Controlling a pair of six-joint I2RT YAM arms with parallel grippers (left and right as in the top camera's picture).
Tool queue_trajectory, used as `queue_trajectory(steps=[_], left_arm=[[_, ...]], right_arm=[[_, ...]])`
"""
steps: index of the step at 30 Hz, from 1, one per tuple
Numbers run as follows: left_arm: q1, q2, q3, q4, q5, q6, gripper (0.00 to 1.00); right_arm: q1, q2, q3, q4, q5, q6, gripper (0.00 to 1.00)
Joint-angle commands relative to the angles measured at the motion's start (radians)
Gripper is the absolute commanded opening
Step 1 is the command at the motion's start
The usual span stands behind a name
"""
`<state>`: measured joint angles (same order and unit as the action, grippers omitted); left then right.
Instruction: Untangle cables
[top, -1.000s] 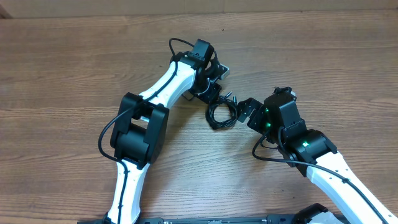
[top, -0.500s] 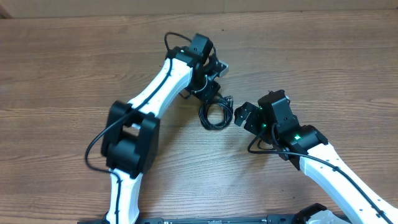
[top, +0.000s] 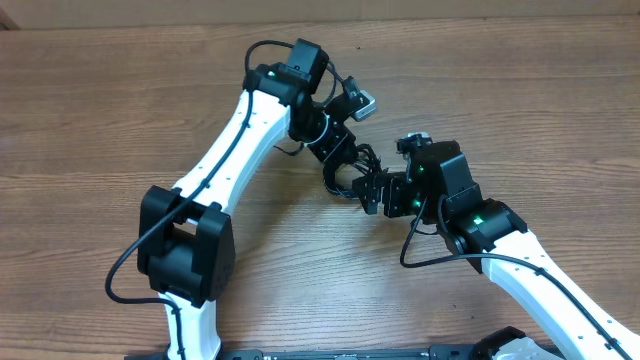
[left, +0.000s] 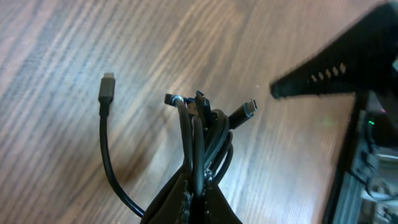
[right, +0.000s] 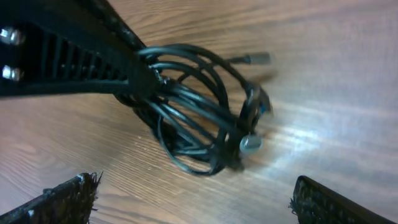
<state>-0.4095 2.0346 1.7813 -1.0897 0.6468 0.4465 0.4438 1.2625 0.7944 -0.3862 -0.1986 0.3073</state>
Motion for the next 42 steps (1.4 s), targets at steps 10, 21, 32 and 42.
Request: queue_trajectory(steps=[10,21,32,42], left_arm=[[0.15,-0.036,0.015,-0.18,0.431,0.282,0.04],[0.165,-0.036,0.015,-0.323,0.509,0.448,0.04],[0.167,-0.036,0.015,-0.317,0.459,0.471,0.04],[0.167,-0.036,0.015,0.211,0.303,-0.341,0.04]], right_arm=[[-0.002,-0.002,-0.004,0.094,-0.201,-0.397,0.93],[-0.002,0.023,-0.004,0.117,-0.208,-0.41,0.59],[-0.002,0.028,-0.004,0.108,-0.351,-0.406,0.04],[0.0,0.028,-0.004,-0.038,-0.615,-0.383,0.04]])
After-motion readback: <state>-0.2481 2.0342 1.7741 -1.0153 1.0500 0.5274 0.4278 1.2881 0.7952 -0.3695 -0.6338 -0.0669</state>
